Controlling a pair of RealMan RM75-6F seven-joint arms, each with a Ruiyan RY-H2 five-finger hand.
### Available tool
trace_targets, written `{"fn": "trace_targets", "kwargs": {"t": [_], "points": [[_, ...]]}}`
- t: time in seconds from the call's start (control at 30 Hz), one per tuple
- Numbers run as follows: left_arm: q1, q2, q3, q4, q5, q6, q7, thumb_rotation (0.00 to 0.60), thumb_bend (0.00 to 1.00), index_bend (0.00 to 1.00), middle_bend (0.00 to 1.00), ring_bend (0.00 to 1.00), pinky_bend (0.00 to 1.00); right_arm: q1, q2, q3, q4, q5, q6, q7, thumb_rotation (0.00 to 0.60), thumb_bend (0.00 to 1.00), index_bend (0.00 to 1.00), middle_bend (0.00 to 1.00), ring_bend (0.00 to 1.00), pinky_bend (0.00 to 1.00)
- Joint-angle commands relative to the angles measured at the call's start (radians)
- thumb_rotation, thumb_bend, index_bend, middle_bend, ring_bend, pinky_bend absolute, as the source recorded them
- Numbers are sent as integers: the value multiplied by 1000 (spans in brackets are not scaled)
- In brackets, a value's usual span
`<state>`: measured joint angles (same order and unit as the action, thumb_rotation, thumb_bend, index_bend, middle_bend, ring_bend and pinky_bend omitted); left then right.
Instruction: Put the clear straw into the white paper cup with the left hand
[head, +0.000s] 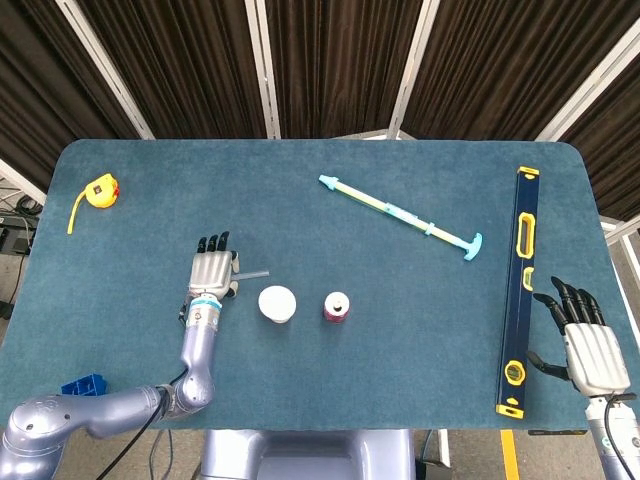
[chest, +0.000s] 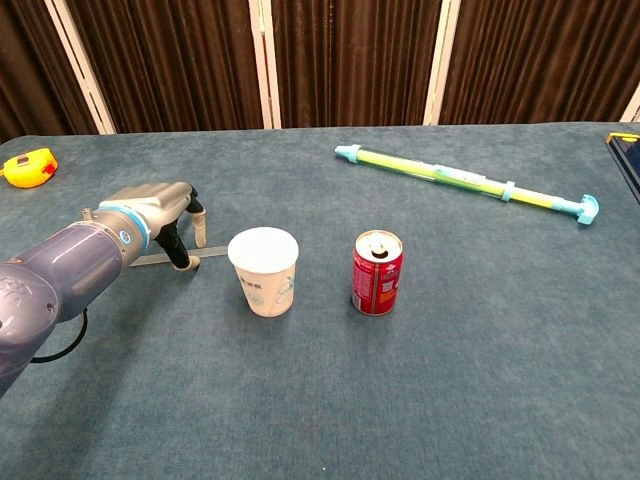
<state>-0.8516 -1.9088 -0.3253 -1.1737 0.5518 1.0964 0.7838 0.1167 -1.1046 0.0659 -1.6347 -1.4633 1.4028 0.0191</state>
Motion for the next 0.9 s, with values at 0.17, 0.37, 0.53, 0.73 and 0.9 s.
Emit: {"fn": "trace_targets", "kwargs": {"t": [0.17, 0.37, 0.53, 0.73, 0.9], "points": [[5, -2, 1, 3, 0, -6, -3, 600, 394, 510, 0, 0, 0, 0, 0, 0, -1, 0, 0, 0, 600, 180, 163, 0, 0, 0], [14, 0, 5, -6, 2, -7, -8, 600, 432, 529, 0, 0, 0, 0, 0, -1, 0, 0, 1, -1, 600, 180, 163, 0, 0, 0], [29, 22, 6, -35, 21, 9, -24, 600, 432, 531, 0, 0, 0, -1, -2, -1, 1, -1, 3, -3, 600, 181, 163, 0, 0, 0], [47, 65, -9, -90, 51, 30, -62, 600, 433, 532, 0, 0, 0, -2, -3, -1, 2, -2, 5, -6, 600, 181, 163, 0, 0, 0], [83, 140, -43, -206, 93, 60, -143, 600, 433, 533, 0, 0, 0, -2, -3, -1, 2, -1, 5, -9, 600, 180, 163, 0, 0, 0]]}}
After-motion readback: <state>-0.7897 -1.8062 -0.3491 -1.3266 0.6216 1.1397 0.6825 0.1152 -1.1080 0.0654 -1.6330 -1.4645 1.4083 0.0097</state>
